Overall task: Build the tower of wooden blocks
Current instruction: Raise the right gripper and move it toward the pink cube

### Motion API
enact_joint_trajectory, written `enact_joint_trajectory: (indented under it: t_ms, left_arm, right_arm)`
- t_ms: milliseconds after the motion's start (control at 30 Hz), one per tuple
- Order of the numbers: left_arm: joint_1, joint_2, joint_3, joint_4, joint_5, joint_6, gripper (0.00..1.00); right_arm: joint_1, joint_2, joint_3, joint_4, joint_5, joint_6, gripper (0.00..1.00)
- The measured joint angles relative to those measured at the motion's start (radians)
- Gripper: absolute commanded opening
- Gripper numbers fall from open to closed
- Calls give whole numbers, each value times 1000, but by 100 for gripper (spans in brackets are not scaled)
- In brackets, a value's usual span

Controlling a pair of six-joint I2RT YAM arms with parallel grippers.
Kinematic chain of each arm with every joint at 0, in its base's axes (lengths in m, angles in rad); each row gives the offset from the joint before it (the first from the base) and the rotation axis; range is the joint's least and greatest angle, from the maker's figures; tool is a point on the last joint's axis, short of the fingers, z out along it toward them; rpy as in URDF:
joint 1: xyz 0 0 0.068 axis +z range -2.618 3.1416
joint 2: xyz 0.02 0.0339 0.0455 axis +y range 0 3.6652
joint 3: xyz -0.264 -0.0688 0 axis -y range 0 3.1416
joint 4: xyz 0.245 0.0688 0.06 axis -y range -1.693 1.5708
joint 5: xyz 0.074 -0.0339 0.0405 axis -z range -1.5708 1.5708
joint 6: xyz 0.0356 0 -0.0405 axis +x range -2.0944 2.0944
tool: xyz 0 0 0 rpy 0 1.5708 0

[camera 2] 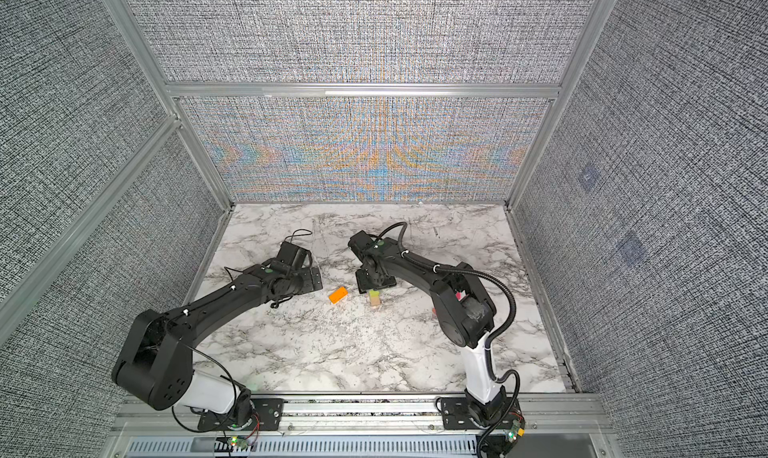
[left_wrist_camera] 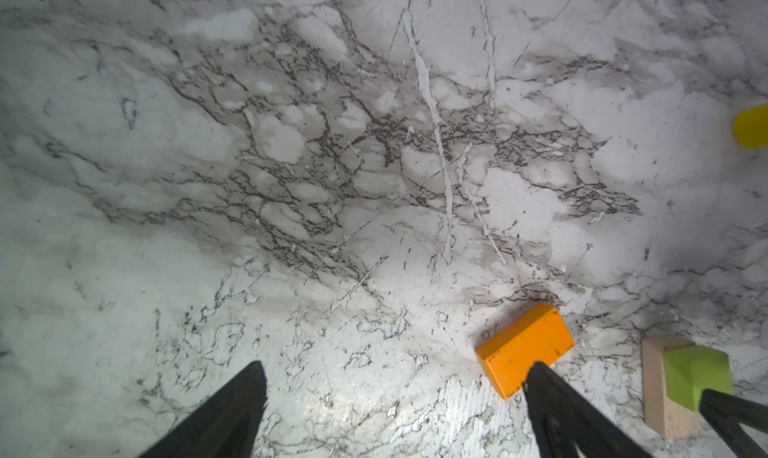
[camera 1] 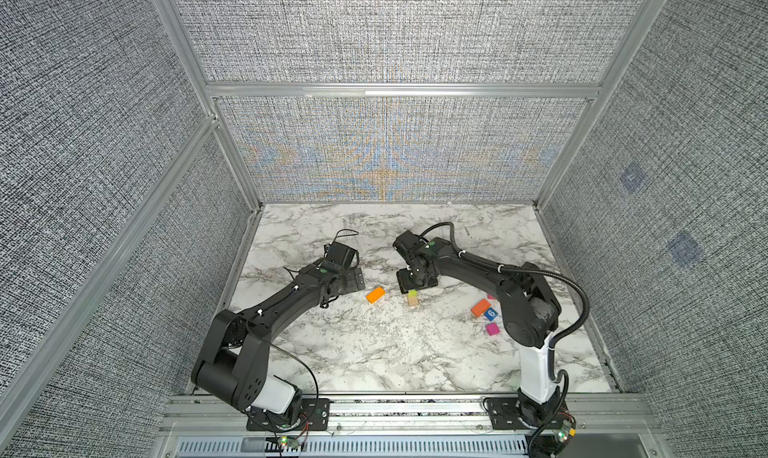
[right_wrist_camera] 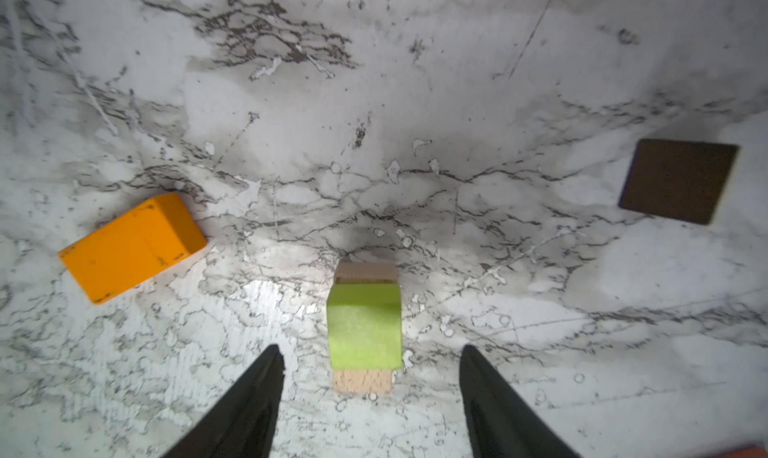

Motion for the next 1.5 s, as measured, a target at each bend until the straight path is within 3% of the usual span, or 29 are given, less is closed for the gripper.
enact_joint_trajectory:
  t_ms: [333, 800, 1033, 1500]
  left_arm:
    - [-46, 33, 126, -47, 45, 51, 99]
    - [-138, 304, 389, -71, 93, 66, 99]
    - [-148, 352, 420, -40, 126, 68, 99]
    - [-148, 439, 465, 9, 148, 68, 99]
  right_arm:
    - [-141, -199, -157, 6, 4, 7, 69]
    - [-465, -460, -534, 110, -54, -16, 65]
    - [-568, -483, -636, 184, -88, -21, 65]
    - [-635, -372, -609, 250, -88, -63, 53]
